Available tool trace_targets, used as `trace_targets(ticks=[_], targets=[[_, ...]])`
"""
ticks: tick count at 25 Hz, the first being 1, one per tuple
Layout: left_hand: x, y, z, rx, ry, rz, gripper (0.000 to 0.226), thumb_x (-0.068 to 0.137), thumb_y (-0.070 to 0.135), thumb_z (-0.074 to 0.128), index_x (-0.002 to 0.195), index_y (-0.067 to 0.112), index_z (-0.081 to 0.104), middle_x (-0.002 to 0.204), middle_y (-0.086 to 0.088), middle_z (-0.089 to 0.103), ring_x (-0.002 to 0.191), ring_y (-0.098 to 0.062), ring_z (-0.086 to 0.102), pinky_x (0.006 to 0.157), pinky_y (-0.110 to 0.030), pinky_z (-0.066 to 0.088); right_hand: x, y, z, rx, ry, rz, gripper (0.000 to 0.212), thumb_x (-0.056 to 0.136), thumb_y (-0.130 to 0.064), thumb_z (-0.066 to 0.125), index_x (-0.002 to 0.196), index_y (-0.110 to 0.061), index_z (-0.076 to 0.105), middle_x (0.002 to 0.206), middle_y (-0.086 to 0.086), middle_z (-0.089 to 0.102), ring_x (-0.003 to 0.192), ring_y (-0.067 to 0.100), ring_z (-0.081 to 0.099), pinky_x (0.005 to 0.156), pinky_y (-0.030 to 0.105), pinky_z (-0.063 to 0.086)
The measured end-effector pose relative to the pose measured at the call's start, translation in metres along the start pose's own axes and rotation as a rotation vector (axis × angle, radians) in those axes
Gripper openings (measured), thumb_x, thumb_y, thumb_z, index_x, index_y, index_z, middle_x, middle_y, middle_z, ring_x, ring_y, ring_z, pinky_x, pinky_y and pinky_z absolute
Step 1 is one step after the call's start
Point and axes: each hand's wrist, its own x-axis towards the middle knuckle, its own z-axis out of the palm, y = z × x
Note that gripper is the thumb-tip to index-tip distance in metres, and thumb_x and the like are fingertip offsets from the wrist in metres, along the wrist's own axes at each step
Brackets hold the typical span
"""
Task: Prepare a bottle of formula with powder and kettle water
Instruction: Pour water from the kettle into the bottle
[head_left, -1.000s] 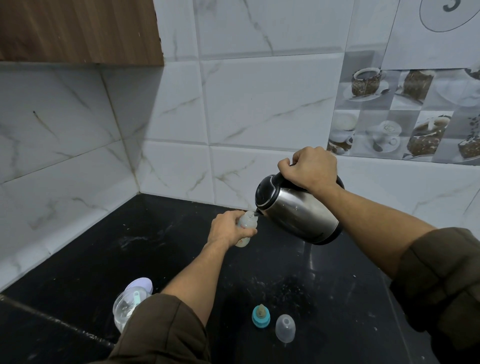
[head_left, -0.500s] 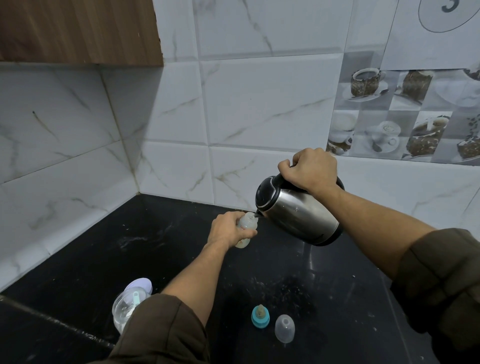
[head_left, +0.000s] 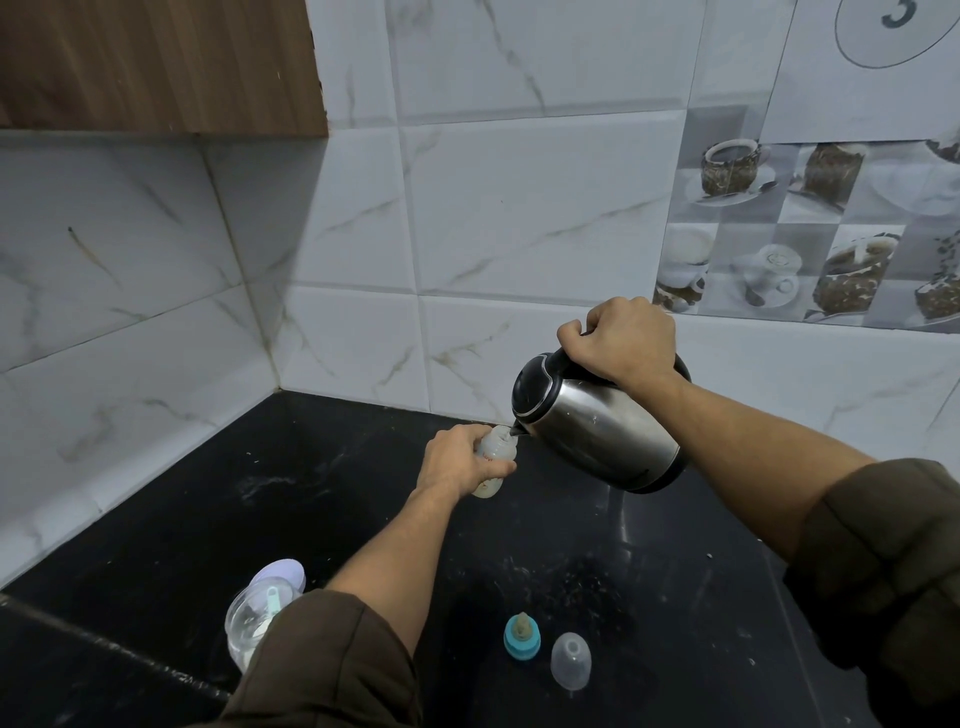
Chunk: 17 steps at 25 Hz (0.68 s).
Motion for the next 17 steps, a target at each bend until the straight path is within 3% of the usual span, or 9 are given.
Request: trace_targets(ticks=[8, 17], targets=[[0.0004, 0.0014, 0.0016, -0.01, -0.002, 0.006, 0.046, 0.071, 0.049, 0.087, 0.112, 0.031, 0.075, 0.098, 0.008, 0.074, 0.096, -0.013, 0.067, 0.091, -0.038, 0.057, -0.0015, 0.0009, -0.0043, -0.008, 0.014, -0.009, 0.043, 0.077, -0.041, 0.054, 0.052, -0.006, 0.057, 0.043, 0.003, 0.043, 0.047, 0.026, 0.042, 0.051, 0.026, 0.026], [0.001, 0.0012, 0.0025, -0.001, -0.003, 0.007, 0.046, 0.071, 0.05, 0.087, 0.111, 0.03, 0.075, 0.096, 0.009, 0.074, 0.095, -0.012, 0.067, 0.09, -0.037, 0.057, -0.0016, 0.0016, -0.003, -0.009, 0.003, -0.007, 0.044, 0.076, -0.042, 0.052, 0.051, -0.006, 0.056, 0.042, 0.004, 0.041, 0.048, 0.029, 0.045, 0.052, 0.027, 0.031]])
